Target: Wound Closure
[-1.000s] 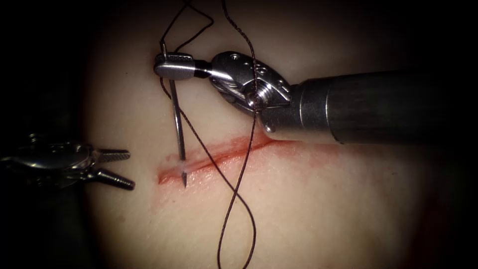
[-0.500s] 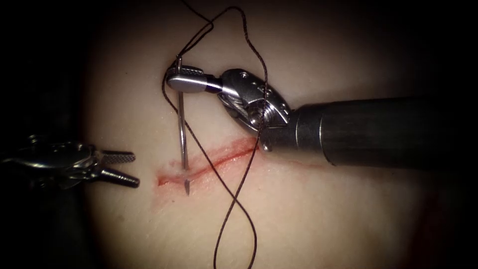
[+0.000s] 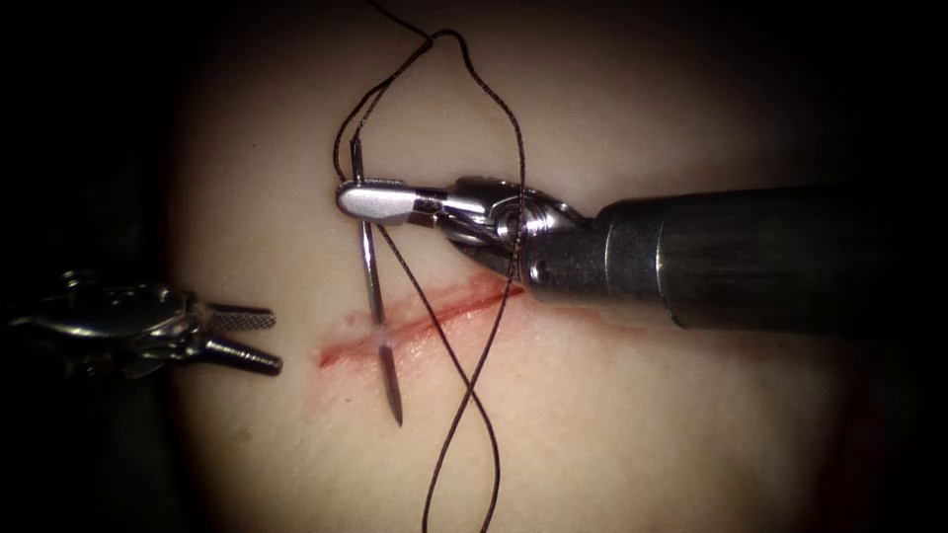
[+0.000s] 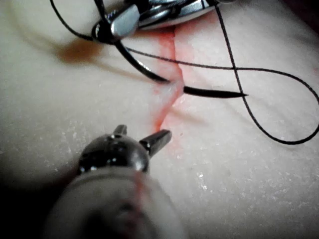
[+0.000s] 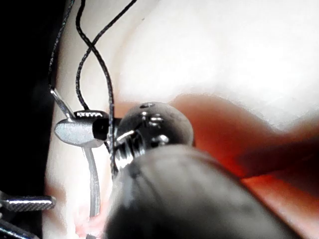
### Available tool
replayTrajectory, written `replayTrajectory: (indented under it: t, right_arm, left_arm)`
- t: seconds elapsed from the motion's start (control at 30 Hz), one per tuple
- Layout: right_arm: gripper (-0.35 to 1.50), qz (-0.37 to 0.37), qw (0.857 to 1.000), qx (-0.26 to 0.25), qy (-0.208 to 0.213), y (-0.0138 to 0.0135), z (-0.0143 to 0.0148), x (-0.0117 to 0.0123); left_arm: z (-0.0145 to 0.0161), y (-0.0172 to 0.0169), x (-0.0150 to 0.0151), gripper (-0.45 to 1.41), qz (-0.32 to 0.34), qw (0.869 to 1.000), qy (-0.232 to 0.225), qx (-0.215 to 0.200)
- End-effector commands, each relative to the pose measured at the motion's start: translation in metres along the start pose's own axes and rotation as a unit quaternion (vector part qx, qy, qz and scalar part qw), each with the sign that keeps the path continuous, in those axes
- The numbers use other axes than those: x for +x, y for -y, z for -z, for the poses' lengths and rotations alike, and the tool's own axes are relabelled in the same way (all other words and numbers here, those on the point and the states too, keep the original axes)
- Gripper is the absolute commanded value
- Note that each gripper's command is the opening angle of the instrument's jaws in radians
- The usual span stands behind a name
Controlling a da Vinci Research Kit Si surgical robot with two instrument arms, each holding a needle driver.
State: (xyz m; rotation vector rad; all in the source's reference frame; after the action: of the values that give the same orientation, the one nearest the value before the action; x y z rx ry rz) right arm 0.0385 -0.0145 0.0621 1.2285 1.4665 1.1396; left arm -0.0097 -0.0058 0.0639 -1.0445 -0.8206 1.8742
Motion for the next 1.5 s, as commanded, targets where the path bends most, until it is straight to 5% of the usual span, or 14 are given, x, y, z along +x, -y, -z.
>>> replayTrajectory:
  t: [0.03,0.27,0.37,0.43,0.47,0.6,0.7,0.8,1.13,1.33,1.37,1.43,1.47,1.5]
  right_arm:
    - [-0.35,-0.014,1.0,-0.003,0.003,0.0,-0.0009,-0.0002]
    - [-0.35,-0.082,0.996,-0.039,0.021,0.0008,-0.0008,-0.0007]
    - [-0.35,-0.11,0.992,-0.053,0.011,0.0008,-0.0005,-0.0008]
    - [-0.35,-0.12,0.991,-0.061,0.004,0.0006,-0.0004,-0.0007]
    - [-0.35,-0.123,0.99,-0.065,-0.003,0.0004,-0.0002,-0.0005]
    - [-0.35,-0.14,0.986,-0.085,-0.018,-0.0002,0.0003,-0.0003]
    - [-0.35,-0.149,0.984,-0.088,-0.03,-0.0004,0.0005,-0.0002]
    - [-0.35,-0.159,0.982,-0.091,-0.037,-0.0005,0.0004,-0.0003]
    - [-0.35,-0.173,0.98,-0.085,-0.04,-0.0006,0.0003,-0.0003]
    - [-0.35,-0.176,0.98,-0.082,-0.042,-0.0005,0.0002,-0.0005]
    - [-0.35,-0.176,0.98,-0.082,-0.042,-0.0004,0.0001,-0.0006]
    - [-0.35,-0.179,0.98,-0.082,-0.042,-0.0004,0.0,-0.0006]
    - [-0.35,-0.182,0.979,-0.08,-0.043,-0.0003,0.0,-0.0006]
    - [-0.35,-0.182,0.979,-0.08,-0.043,-0.0003,0.0,-0.0006]
  left_arm:
    - [-0.0007,0.0001,-0.0003,0.39,0.001,1.0,0.0,0.0]
    - [-0.0007,-0.0005,0.0003,0.16,0.008,1.0,-0.005,-0.009]
    - [-0.0009,-0.0016,0.0018,0.29,-0.116,0.993,-0.011,-0.016]
    - [-0.0012,-0.0026,0.003,0.27,-0.217,0.976,-0.008,-0.025]
    - [-0.0016,-0.0037,0.0039,0.21,-0.325,0.945,-0.003,-0.04]
    - [-0.0028,-0.0055,0.0048,0.68,-0.451,0.892,-0.012,-0.029]
    - [-0.0039,-0.0063,0.0052,1.2,-0.492,0.871,-0.01,-0.005]
    - [-0.0051,-0.0064,0.0048,1.26,-0.53,0.847,0.027,0.011]
    - [-0.0089,-0.0053,0.0024,1.31,-0.563,0.821,0.091,0.027]
    - [-0.0109,-0.0038,0.0018,0.78,-0.569,0.816,0.1,0.027]
    - [-0.0112,-0.0032,0.0014,-0.06,-0.562,0.82,0.102,0.026]
    - [-0.0112,-0.0028,0.0011,-0.45,-0.542,0.833,0.106,0.03]
    - [-0.0111,-0.0026,0.0008,-0.45,-0.498,0.86,0.108,0.033]
    - [-0.0111,-0.0026,0.0008,-0.45,-0.498,0.86,0.108,0.033]
